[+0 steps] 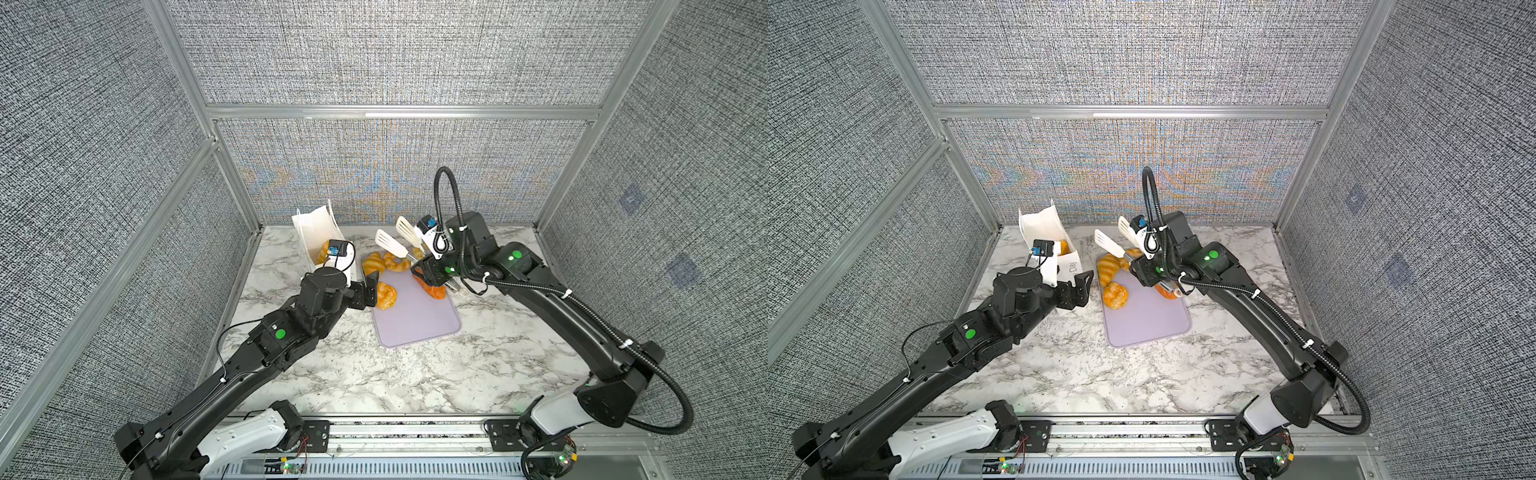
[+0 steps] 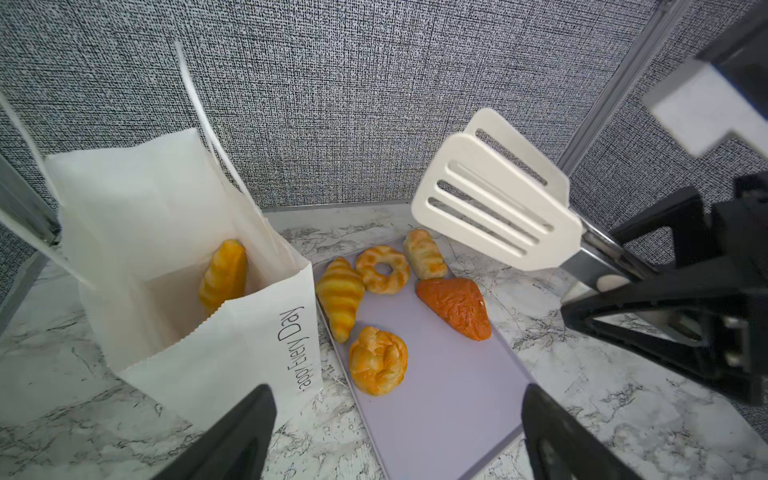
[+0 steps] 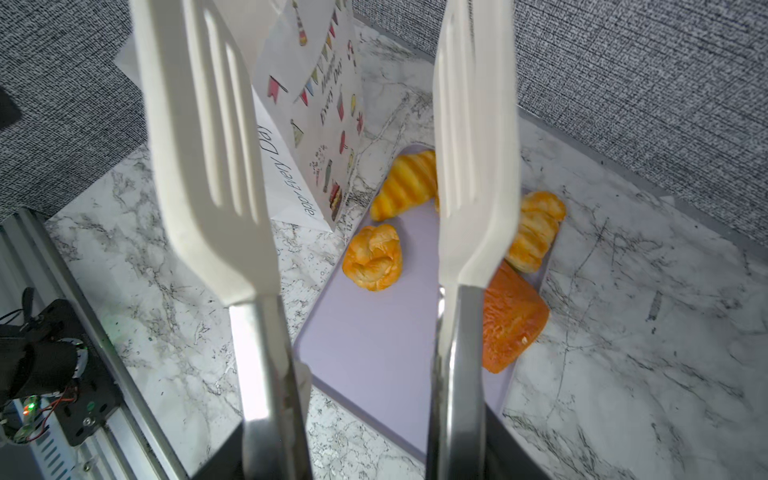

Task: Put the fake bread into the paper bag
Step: 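Move the open tongs back over the tray with the right gripper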

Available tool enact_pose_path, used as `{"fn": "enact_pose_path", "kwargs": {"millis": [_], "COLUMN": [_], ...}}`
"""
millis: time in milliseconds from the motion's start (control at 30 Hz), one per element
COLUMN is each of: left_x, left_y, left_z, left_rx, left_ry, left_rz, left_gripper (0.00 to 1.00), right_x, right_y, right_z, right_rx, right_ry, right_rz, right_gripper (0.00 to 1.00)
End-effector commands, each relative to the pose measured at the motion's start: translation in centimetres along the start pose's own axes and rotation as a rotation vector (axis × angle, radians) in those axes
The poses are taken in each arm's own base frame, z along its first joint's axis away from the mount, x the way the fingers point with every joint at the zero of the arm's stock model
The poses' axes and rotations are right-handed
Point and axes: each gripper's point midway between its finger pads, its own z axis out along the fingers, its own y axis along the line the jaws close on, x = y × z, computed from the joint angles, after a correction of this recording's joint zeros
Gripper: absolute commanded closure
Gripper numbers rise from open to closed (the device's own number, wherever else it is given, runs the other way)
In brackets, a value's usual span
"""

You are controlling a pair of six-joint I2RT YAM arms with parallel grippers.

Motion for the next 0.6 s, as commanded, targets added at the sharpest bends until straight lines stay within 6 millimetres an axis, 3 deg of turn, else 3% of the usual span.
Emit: {"fn": "enact_pose_path", "kwargs": {"millis": [0, 233, 567], "left_x": [-0.6, 1.8, 5.8], "left_y": [-0.7, -2.2, -3.7], "left_z": [0.2, 1.6, 4.0], "left_rx": [0.01, 0.036, 0.064], "left_ry": [-0.04, 0.002, 0.08], "left_rz": [-0.03, -0.044, -0.082], "left_gripper": [0.07, 0.06, 0.06], "right_x": [0.9, 6.9, 14.4], "right_y": [-1.8, -6.9, -10.7], "right_z": [0.0, 0.9, 2.9], "right_rx": [0.049, 0.199, 0.321], "right_ry": [0.005, 0.166, 0.392], "right_rz": [0.021, 0.085, 0.13], "right_gripper": [0.43, 0.43, 0.42]}}
